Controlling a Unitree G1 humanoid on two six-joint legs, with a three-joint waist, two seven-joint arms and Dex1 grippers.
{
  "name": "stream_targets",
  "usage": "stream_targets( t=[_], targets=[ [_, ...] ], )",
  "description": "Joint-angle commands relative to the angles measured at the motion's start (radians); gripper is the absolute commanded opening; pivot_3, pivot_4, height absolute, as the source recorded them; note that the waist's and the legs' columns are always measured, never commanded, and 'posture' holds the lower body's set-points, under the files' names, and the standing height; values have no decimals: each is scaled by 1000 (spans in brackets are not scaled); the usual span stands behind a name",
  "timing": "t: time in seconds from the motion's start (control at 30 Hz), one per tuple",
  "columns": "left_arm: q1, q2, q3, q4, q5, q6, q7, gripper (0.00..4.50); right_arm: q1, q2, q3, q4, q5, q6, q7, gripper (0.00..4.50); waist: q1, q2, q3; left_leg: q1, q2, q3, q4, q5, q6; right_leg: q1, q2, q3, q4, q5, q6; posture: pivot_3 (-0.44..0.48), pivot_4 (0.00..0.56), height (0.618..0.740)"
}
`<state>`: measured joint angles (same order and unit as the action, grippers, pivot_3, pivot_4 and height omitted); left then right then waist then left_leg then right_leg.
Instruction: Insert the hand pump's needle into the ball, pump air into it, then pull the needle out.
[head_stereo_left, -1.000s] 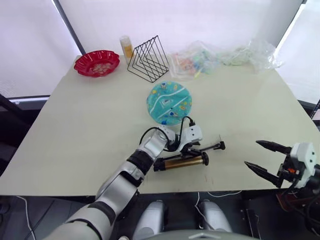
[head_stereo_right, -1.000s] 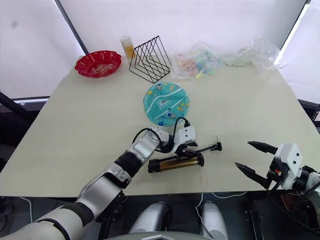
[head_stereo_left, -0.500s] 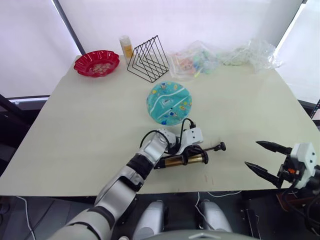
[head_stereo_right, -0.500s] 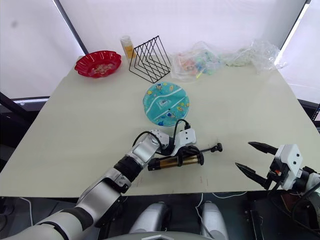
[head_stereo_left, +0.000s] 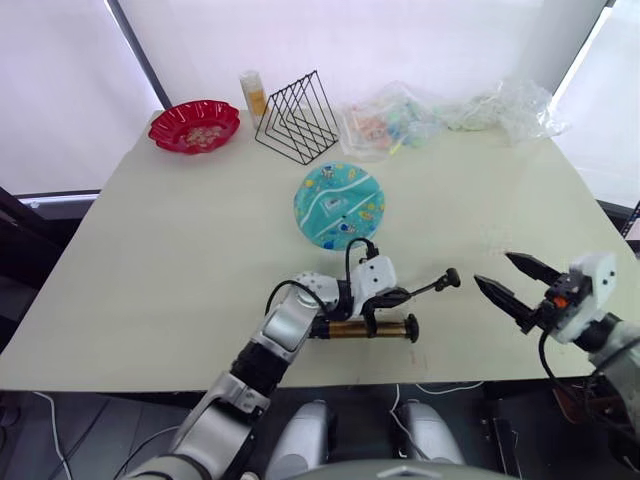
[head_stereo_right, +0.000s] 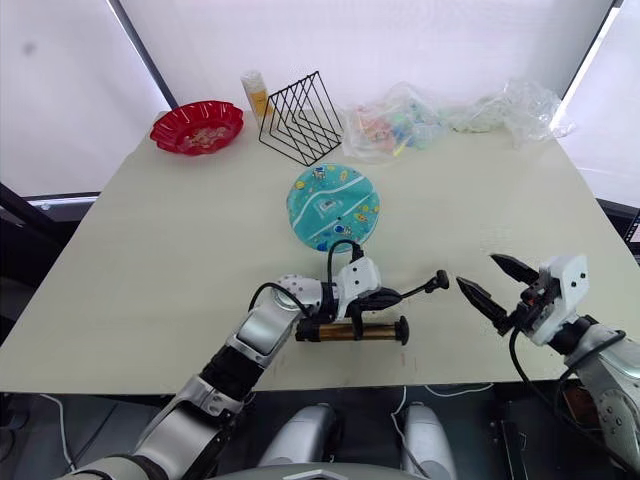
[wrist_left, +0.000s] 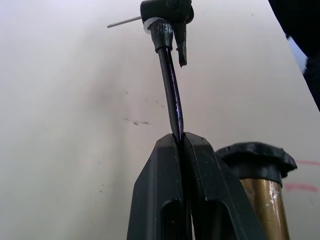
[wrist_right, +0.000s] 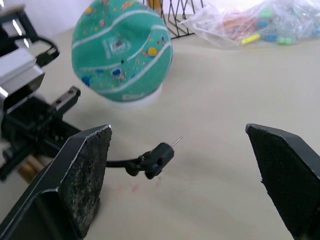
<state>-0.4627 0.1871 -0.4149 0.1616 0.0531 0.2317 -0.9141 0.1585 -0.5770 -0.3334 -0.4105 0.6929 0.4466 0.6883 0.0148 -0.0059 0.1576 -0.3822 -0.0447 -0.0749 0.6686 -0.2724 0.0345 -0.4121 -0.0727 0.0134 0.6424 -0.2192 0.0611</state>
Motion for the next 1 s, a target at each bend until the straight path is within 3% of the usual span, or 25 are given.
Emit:
stream_targets(
  t=[0.03,0.23,0.5,1.0],
  targets=[
    [5,3,28,-64,-3,-48,56,38,-58,48,8,-61,102,129,-142,4500,-2,0,0,0,0,0,0,0,0,0,0,0,0,0,0,0,150,740],
    [20,25,34,-76,3,-87,102,38,-110,145,45,-118,245,303,-341,4500,-1,0,0,0,0,0,0,0,0,0,0,0,0,0,0,0,150,740],
    [55,43,31,-97,-3,-96,137,38,-185,271,56,-72,438,483,-616,4500,-3,0,0,0,0,0,0,0,0,-1,0,0,0,0,0,0,150,740],
    [56,67,20,-87,-3,-136,127,38,-278,262,7,43,669,546,-818,4500,-7,1,0,0,0,0,0,0,1,-1,1,0,0,0,0,0,150,740]
  ],
)
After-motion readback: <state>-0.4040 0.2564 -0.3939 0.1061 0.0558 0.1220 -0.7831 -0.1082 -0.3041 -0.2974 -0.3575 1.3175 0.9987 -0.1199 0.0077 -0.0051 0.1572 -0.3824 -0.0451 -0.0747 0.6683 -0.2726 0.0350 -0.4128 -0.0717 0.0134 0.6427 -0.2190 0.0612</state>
